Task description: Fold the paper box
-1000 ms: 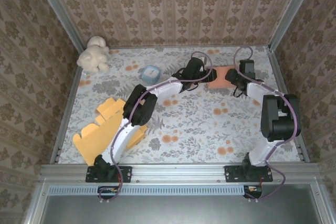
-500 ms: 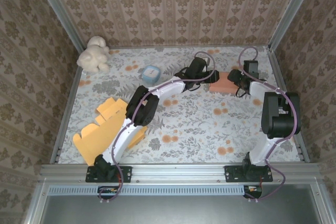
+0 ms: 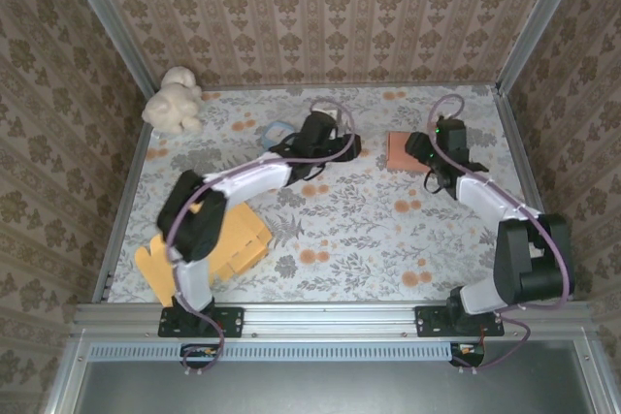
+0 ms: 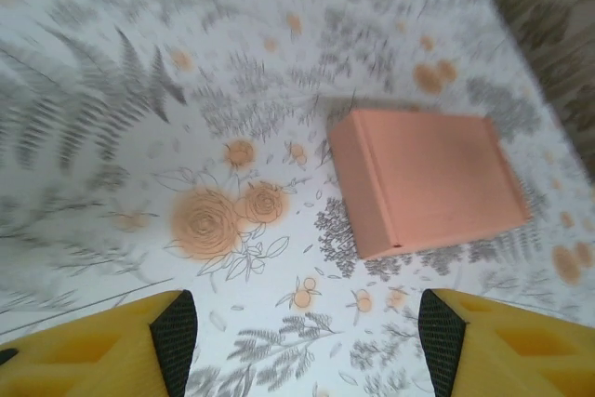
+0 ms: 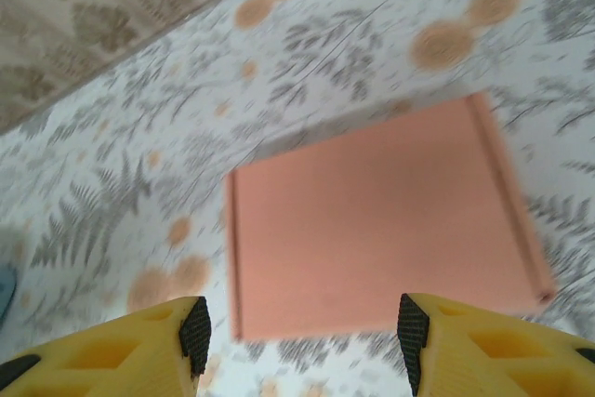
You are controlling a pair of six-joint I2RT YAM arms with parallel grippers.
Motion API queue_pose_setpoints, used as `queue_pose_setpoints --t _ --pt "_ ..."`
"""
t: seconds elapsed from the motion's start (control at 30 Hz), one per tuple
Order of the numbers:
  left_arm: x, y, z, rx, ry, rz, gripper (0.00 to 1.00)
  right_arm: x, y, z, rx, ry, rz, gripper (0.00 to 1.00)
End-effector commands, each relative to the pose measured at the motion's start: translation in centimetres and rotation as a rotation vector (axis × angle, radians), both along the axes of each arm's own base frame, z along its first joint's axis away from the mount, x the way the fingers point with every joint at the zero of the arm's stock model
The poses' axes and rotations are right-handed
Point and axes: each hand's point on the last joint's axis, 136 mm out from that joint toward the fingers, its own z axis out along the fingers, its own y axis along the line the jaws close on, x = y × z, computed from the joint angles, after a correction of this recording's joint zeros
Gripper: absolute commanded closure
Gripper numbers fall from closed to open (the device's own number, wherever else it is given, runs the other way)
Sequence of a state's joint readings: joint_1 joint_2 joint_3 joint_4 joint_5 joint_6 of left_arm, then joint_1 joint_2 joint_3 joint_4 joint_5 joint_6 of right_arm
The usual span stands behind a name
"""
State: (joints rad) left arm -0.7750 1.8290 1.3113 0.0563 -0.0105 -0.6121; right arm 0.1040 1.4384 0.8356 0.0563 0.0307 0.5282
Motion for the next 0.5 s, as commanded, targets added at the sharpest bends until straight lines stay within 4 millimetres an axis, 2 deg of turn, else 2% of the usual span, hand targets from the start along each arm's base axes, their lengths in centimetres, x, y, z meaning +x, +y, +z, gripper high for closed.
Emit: queue_pose_setpoints --t 0.0,0.1,0.2,0.4,0.47 --pt "-1.5 5.6 0.2 0.05 -0.051 0.122 0.33 -2.8 3.3 -0.6 -0.035 -0.006 0.054 0.41" --pt "-4.1 11.1 -1.2 0.077 -0.019 0.225 0.32 -5.2 7.6 -1.5 -0.027 -0.016 0.158 0.41" --pt "-6.9 15.6 -2.1 0.12 -0.028 0.306 0.32 -8.2 12.2 -2.1 -0.026 -0.026 0.276 0.41" --pt "-12.4 23.1 -2.8 0.142 -0.055 0.435 0.32 -14.1 21.1 -3.3 -0.026 -0.014 0.505 0.41" --pt "-13.8 25.2 -2.6 0.122 -0.074 0.478 0.32 -15.2 23.8 -3.5 0.002 -0.02 0.558 0.41"
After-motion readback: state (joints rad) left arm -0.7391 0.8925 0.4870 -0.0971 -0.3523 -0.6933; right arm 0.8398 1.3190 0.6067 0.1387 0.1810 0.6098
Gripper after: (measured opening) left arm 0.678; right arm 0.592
